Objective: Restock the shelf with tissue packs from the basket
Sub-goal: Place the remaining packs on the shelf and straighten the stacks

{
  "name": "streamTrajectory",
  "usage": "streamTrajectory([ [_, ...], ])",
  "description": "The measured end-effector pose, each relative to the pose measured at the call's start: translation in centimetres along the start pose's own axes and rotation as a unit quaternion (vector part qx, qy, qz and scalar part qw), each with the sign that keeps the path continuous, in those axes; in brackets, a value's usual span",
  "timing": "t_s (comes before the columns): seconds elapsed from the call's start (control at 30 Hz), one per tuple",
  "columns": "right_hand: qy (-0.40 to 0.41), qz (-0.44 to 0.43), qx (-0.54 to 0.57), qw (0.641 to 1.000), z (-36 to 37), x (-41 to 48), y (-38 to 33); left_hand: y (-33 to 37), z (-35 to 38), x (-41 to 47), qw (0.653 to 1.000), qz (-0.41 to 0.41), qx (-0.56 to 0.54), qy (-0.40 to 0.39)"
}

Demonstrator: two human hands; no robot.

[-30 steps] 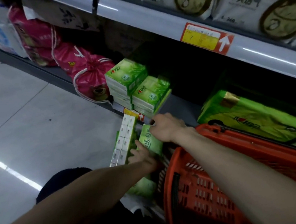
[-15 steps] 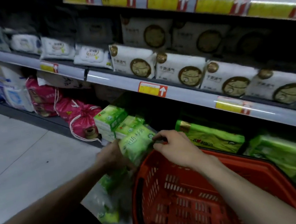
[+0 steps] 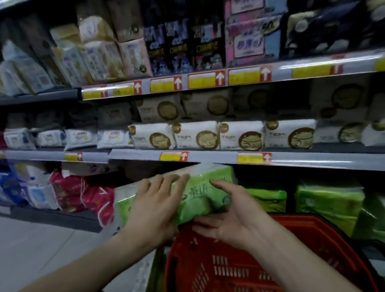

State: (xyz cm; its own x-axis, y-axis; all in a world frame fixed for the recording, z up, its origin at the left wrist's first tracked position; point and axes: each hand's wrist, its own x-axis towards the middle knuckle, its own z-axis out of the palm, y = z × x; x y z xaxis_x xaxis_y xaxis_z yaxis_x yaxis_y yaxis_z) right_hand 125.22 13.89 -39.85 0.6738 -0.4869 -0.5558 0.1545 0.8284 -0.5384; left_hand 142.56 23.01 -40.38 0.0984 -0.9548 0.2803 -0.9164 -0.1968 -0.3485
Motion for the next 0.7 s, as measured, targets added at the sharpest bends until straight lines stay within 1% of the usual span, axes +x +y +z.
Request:
streamTrajectory([
  [0.1, 0.032, 0.019, 0.008, 0.999, -3.2, -2.0, -0.7, 4.4, -0.6, 0.2, 0.998, 0.064, 0.011, 0.005],
  [0.2, 0.065, 0.020, 0.053, 0.996, -6.6, -3.6, -0.7, 8.9, -0.9, 0.2, 0.993, 0.118, 0.013, 0.013],
  [0.27, 0.090, -0.004, 0.093, 0.992, -8.8, -4.2, 0.0, 11.4, -1.0, 0.5, 0.989, 0.148, 0.004, 0.029],
  [0.43, 0.092, -0.080, 0.160, 0.980, -14.2, -5.6, -0.1, 17.3, -1.4, 1.7, 0.974, 0.221, -0.006, 0.055],
  [0.53, 0.146, -0.116, 0.175, 0.967, -16.8, -6.9, -1.2, 20.4, -1.2, 3.2, 0.962, 0.263, -0.027, 0.068],
  [0.6, 0.200, -0.135, 0.184, 0.953, -18.8, -7.2, -1.7, 22.3, -1.0, 4.5, 0.953, 0.292, -0.048, 0.069],
  [0.67, 0.255, -0.160, 0.198, 0.933, -20.6, -7.5, -2.3, 24.2, -0.7, 5.7, 0.949, 0.300, -0.073, 0.059],
  [0.7, 0.279, -0.174, 0.205, 0.922, -21.5, -7.8, -2.5, 25.1, -0.5, 6.2, 0.953, 0.284, -0.093, 0.055],
])
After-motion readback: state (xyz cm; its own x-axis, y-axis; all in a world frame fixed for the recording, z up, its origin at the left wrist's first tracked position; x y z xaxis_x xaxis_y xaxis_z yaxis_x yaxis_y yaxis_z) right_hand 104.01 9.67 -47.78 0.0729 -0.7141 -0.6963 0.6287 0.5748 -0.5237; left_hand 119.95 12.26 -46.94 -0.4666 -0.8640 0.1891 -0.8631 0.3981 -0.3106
